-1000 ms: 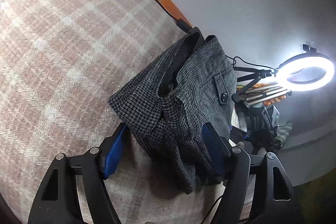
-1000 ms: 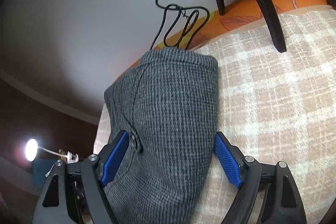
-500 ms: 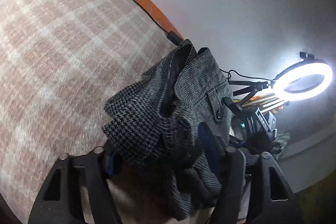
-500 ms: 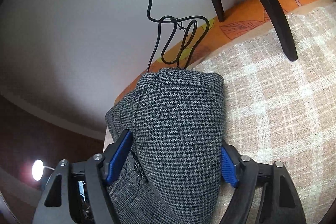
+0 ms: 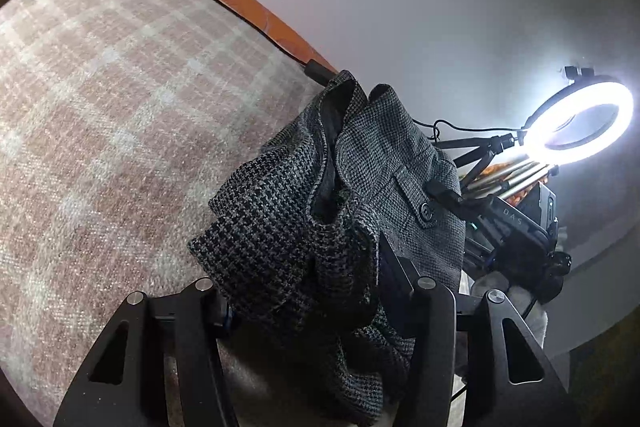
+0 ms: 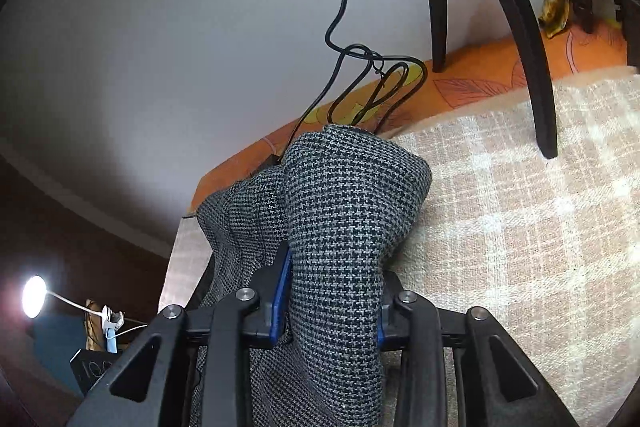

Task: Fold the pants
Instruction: 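Lift the bundle with both tools and carry it toward the dark cloth by the pillow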

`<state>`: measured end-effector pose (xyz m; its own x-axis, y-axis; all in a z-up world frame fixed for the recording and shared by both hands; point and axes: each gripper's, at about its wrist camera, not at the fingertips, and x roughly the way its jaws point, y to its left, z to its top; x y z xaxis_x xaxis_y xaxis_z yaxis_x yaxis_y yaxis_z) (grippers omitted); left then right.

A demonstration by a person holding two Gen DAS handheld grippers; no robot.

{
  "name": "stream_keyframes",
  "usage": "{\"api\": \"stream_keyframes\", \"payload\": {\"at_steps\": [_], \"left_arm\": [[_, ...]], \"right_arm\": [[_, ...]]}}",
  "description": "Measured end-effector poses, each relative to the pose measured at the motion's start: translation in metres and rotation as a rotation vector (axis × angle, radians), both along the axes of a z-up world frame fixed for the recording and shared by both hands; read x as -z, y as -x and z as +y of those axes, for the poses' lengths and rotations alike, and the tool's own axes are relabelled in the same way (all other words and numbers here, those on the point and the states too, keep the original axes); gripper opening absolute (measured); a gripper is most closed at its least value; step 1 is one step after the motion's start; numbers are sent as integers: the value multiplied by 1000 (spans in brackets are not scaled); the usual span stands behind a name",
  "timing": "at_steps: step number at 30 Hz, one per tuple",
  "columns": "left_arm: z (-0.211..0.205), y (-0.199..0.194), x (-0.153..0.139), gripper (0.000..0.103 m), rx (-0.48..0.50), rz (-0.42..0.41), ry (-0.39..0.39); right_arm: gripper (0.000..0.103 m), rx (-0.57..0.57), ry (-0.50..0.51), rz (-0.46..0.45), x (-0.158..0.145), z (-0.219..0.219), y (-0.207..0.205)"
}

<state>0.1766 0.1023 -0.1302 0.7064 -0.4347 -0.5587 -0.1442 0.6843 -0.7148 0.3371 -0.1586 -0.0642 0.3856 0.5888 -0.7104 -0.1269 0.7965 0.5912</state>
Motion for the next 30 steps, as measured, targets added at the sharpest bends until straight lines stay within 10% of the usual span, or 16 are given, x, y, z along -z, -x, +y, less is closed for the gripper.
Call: {"api": "stream_keyframes", "payload": {"at_steps": [16,30], "left_arm": [[-27,19,-41,30,101,-131,-119],[-130,32,-78,30,321,-254,-135]], "right_arm": [[23,-109,183,-234,-66,29,52],[22,-70,274,-332,-124,-66,103]]}}
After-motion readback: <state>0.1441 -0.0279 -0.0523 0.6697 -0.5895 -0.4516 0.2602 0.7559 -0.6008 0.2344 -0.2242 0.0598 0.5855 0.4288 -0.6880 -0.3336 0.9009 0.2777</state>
